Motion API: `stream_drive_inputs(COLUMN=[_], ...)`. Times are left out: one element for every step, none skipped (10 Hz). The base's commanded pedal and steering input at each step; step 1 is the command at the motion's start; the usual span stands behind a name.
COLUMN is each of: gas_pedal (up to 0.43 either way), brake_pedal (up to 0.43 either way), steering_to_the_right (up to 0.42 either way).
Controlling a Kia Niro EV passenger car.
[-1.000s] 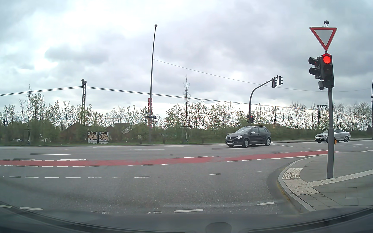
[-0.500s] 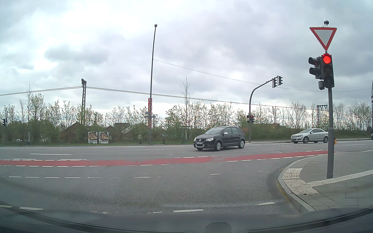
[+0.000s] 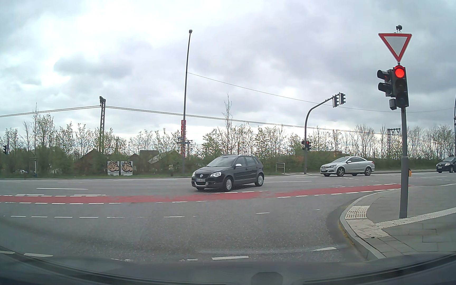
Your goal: Follow the waypoints while adhering to traffic rules and regulations
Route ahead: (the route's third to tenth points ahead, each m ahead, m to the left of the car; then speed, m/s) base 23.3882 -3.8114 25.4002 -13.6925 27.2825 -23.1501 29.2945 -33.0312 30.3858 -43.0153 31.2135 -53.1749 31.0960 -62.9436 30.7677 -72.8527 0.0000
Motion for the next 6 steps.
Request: stream_drive_inputs(gas_pedal=[0.0,0.0,0.0,0.0,0.0,0.0], brake_pedal=[0.0,0.0,0.0,0.0,0.0,0.0], steering_to_the_right=[0.001,0.0,0.001,0.001,0.001,0.001])
